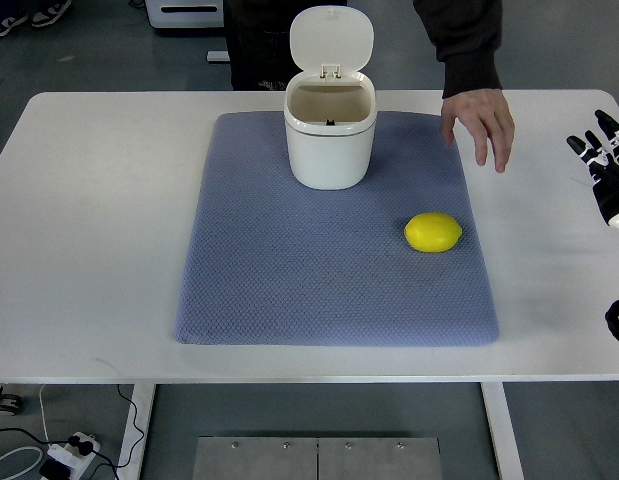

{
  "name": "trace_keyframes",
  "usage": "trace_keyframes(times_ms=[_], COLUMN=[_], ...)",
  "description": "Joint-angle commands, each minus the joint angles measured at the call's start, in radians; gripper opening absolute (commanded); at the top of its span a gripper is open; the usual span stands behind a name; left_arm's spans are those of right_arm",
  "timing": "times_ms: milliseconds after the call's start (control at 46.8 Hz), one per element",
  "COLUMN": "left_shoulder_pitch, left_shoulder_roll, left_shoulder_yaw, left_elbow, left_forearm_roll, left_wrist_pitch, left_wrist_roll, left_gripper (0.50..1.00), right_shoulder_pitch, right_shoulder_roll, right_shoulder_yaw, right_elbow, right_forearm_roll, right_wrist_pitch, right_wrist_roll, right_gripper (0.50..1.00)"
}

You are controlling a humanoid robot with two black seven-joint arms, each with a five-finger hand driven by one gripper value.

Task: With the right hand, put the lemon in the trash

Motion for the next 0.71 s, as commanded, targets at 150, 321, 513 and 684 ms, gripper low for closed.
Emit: trace_keyframes(times_ms=[150, 321, 513, 684], left_shoulder_pitch=[-0.006, -0.009, 0.005, 0.003], left_shoulder_roll=[0.000, 0.000, 0.000, 0.000], left_shoulder_yaw=[0.000, 0.000, 0.000, 0.000], left_elbow=[0.000, 0.000, 0.000, 0.000], left_forearm_roll=[0.003, 0.003, 0.003, 0.003], left_wrist_pitch=[0.000, 0.002, 0.000, 0.002], left_wrist_roll=[0.000, 0.000, 0.000, 0.000], left_gripper=[1.000, 1.000, 1.000, 1.000], right_shoulder_pitch=[0.000, 0.000, 0.002, 0.002], right_shoulder_roll=[0.000, 0.000, 0.000, 0.001], right_shoulder_yaw=[0.000, 0.000, 0.000, 0.000], right_elbow=[0.000, 0.000, 0.000, 0.000], right_forearm_roll=[0.000, 0.000, 0.000, 0.000], right_wrist_pitch=[0.000, 0.000, 0.000, 0.002], right_wrist_roll=[-0.001, -0.001, -0.001, -0.001], right_gripper=[1.000, 1.000, 1.000, 1.000])
